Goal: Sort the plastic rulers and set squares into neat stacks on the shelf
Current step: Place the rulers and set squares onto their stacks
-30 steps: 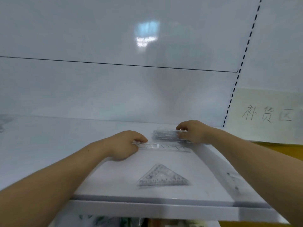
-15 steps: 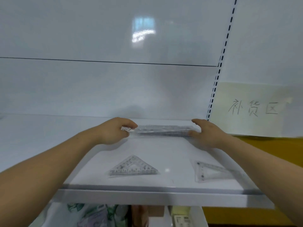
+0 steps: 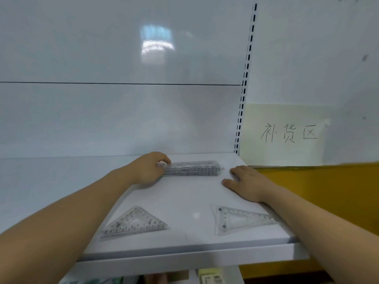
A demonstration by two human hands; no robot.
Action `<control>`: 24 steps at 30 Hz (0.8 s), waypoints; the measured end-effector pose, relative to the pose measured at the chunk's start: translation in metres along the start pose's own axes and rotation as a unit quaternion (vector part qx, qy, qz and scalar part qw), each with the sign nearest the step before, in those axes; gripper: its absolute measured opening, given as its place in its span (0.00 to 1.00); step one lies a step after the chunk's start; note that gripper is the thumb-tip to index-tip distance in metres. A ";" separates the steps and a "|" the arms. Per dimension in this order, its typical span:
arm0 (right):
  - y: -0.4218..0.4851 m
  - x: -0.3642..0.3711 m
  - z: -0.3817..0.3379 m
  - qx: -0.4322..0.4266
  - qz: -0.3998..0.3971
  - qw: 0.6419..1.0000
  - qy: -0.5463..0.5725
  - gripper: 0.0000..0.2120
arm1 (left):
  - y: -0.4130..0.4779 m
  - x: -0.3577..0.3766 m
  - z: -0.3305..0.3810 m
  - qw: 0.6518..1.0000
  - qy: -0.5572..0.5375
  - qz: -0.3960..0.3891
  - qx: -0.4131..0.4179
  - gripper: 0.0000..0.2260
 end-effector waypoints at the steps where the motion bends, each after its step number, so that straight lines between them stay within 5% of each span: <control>1: 0.000 0.000 0.000 0.001 0.001 1.000 0.001 0.30 | 0.000 0.000 -0.001 1.000 -0.004 0.002 -0.002 0.13; 15: 0.016 -0.022 -0.013 -0.005 -0.001 1.000 0.031 0.36 | -0.021 -0.019 0.000 0.999 0.015 0.025 -0.034 0.22; 24: 0.037 -0.026 -0.199 -0.153 -0.019 0.988 0.022 0.34 | -0.116 -0.072 -0.065 0.993 0.052 0.055 -0.090 0.21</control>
Point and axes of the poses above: each hand's wrist, its own y-axis towards the middle knuckle, its own x-axis out of the palm, z = x × y, the point moved 10 cm from there along y, towards the middle knuckle, and after that the axes turned 8 degrees about z, right-handed, at the moved point
